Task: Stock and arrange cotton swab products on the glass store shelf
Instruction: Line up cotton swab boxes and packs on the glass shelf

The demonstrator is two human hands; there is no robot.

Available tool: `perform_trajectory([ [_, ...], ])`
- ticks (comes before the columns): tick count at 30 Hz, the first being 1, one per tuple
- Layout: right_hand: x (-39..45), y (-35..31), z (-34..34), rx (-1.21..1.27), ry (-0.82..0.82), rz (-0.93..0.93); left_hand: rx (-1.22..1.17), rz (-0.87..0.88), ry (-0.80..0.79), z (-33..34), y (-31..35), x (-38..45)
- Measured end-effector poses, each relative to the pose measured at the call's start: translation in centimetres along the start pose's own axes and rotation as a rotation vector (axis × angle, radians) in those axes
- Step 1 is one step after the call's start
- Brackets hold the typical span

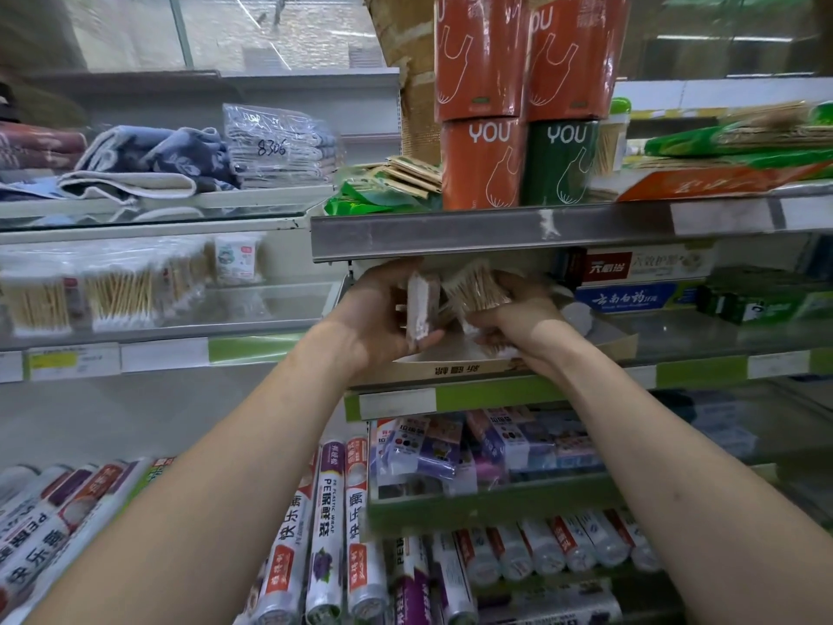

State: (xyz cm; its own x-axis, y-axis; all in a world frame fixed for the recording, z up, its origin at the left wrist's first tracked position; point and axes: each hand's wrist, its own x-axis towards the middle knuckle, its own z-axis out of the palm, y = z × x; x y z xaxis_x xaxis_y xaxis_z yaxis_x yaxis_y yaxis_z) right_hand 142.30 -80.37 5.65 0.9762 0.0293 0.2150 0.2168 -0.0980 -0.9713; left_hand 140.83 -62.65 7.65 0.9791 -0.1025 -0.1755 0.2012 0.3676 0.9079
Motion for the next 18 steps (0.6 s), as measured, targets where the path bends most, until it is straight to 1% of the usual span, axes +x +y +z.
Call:
perform_trajectory([
  [3, -0.3, -0.3, -0.1, -0.007, 0.069, -0.041, 0.069, 0.033, -0.042, 0.1, 0.0, -0.5],
  [6, -0.2, -0.5, 0.1, 0.014, 0.115, -0.033, 0.113, 0.073, -0.062, 0.1, 0.1, -1.3],
  [9, 0.1, -0.9, 0.9, 0.003, 0.141, -0.013, 0.09, 0.086, -0.158, -0.6, 0.4, -2.6],
  [11, 0.6, -0.9, 1.6, -0.002, 0.136, -0.001, 0.149, 0.077, -0.224, -1.2, 0.5, -3.6],
  [12, 0.7, -1.0, 2.0, -0.01, 0.125, 0.001, 0.192, 0.074, -0.229, -1.4, 0.5, -4.1],
  [14, 0.8, -0.9, 3.1, -0.008, 0.096, -0.002, 0.24, 0.101, -0.155, -1.6, 0.4, -5.0],
  [16, 0.9, -0.8, 4.0, 0.052, 0.082, -0.017, 0.241, 0.14, -0.06, -2.1, 0.6, -5.5],
  [18, 0.4, -0.8, 4.9, 0.125, 0.045, -0.026, 0.246, 0.151, -0.034, -2.9, 0.9, -6.0],
])
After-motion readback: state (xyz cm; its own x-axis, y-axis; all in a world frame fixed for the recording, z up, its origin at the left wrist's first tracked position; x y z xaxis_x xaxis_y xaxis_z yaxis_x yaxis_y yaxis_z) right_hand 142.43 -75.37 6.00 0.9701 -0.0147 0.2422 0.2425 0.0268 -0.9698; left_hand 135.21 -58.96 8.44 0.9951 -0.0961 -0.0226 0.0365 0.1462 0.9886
